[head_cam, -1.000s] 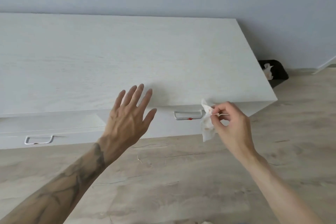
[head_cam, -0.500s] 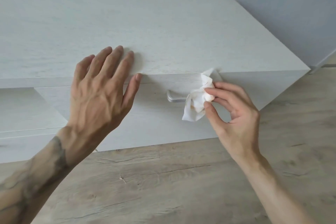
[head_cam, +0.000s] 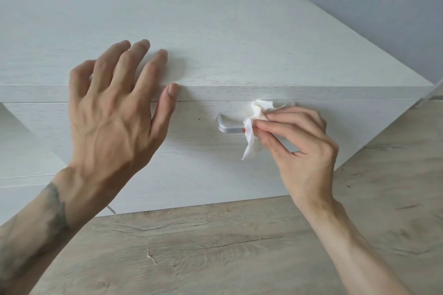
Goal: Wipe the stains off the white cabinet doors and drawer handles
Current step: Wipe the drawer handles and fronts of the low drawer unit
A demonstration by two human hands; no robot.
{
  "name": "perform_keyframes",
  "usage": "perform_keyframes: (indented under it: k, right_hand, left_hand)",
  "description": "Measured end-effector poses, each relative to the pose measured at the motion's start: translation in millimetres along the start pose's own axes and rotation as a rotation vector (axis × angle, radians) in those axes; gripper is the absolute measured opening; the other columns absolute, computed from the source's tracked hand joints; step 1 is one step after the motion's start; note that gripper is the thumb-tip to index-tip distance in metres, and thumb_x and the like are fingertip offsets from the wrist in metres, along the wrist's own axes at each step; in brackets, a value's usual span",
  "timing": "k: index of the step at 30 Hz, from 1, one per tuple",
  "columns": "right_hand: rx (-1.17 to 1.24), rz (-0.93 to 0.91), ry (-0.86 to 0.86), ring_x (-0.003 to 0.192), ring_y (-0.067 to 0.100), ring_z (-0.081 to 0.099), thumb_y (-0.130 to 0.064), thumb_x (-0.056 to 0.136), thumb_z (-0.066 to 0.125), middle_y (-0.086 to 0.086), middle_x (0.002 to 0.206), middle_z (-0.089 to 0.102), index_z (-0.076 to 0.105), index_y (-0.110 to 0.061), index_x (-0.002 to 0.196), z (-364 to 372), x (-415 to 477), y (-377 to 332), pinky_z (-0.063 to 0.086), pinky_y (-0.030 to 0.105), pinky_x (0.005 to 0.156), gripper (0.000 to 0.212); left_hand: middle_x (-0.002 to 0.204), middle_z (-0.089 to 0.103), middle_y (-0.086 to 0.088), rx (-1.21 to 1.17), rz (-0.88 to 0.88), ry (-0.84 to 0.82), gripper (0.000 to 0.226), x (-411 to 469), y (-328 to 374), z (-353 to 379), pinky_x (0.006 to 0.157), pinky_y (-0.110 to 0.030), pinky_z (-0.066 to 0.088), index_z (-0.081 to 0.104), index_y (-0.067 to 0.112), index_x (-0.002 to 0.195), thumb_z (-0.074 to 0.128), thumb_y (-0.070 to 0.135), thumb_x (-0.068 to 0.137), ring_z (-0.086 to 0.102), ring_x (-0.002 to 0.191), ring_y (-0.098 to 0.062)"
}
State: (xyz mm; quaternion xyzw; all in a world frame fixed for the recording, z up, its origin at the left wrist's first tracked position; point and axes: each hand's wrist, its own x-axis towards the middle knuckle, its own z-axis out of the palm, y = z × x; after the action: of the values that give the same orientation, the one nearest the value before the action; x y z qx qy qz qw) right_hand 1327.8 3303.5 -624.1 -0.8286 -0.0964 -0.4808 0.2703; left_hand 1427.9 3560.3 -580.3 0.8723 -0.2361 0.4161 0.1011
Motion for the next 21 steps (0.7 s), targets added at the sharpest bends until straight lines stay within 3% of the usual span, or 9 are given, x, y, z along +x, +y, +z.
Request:
perform_keyframes:
  k: [3, 8, 13, 16, 18, 21]
  right_hand:
    - [-0.027, -0.078, -0.027, 0.101, 0.027, 0.067, -0.018, 0.093, 0.083, -0.001, 0.102, 0.077, 0.083, -0.011, 0.103, -5.5, 4.4, 8.1, 0.054, 0.051, 0.088, 0.013]
    - [-0.021, -0.006, 0.028, 0.101, 0.027, 0.060, -0.021, 0.094, 0.081, -0.005, 0.102, 0.074, 0.082, -0.012, 0.103, -2.5, -2.7, 8.4, 0.053, 0.048, 0.088, 0.013]
    - [-0.022, -0.053, -0.028, 0.099, 0.030, 0.063, -0.020, 0.094, 0.082, -0.003, 0.104, 0.077, 0.083, -0.012, 0.103, 0.1, 2.9, 8.6, 0.053, 0.048, 0.088, 0.012]
    - [-0.016, 0.030, 0.003, 0.102, 0.025, 0.069, -0.009, 0.096, 0.078, 0.001, 0.106, 0.074, 0.079, -0.008, 0.102, -12.4, -3.5, 9.6, 0.055, 0.041, 0.092, 0.006]
    - [0.061, 0.116, 0.076, 0.103, 0.021, 0.070, -0.002, 0.099, 0.072, 0.003, 0.108, 0.071, 0.074, -0.013, 0.106, -15.2, -6.9, 3.0, 0.056, 0.040, 0.091, 0.014]
    - [0.266, 0.242, 0.195, 0.102, 0.033, 0.071, 0.005, 0.102, 0.064, 0.011, 0.111, 0.069, 0.067, -0.022, 0.109, -16.4, -1.5, -8.1, 0.059, 0.046, 0.087, 0.028]
  left_hand:
    - [0.154, 0.053, -0.006, -0.006, -0.010, 0.023, 0.049, -1.5, 0.9, 3.6, 0.105, -0.050, 0.030, 0.054, 0.017, 0.149, 0.034, 0.045, 0.114, 0.045, 0.145, -0.031]
    - [0.152, 0.055, -0.004, -0.019, -0.023, 0.041, 0.049, -3.1, 2.0, 4.3, 0.104, -0.048, 0.029, 0.055, 0.019, 0.148, 0.033, 0.046, 0.114, 0.045, 0.145, -0.029]
    - [0.150, 0.056, -0.003, -0.033, -0.025, 0.037, 0.048, -2.5, 2.8, 4.1, 0.104, -0.049, 0.031, 0.056, 0.019, 0.147, 0.033, 0.046, 0.114, 0.045, 0.144, -0.028]
    - [0.147, 0.058, -0.004, -0.065, -0.032, 0.042, 0.048, -3.4, 1.9, 4.4, 0.105, -0.053, 0.037, 0.057, 0.017, 0.145, 0.033, 0.045, 0.114, 0.046, 0.142, -0.029]
    - [0.147, 0.058, -0.005, -0.092, -0.036, 0.039, 0.048, -3.4, 2.1, 4.1, 0.104, -0.055, 0.042, 0.057, 0.016, 0.144, 0.033, 0.045, 0.115, 0.045, 0.142, -0.029]
    - [0.146, 0.059, -0.004, -0.067, -0.033, 0.042, 0.047, -3.5, 3.0, 3.7, 0.106, -0.052, 0.035, 0.058, 0.017, 0.144, 0.034, 0.045, 0.115, 0.046, 0.142, -0.029]
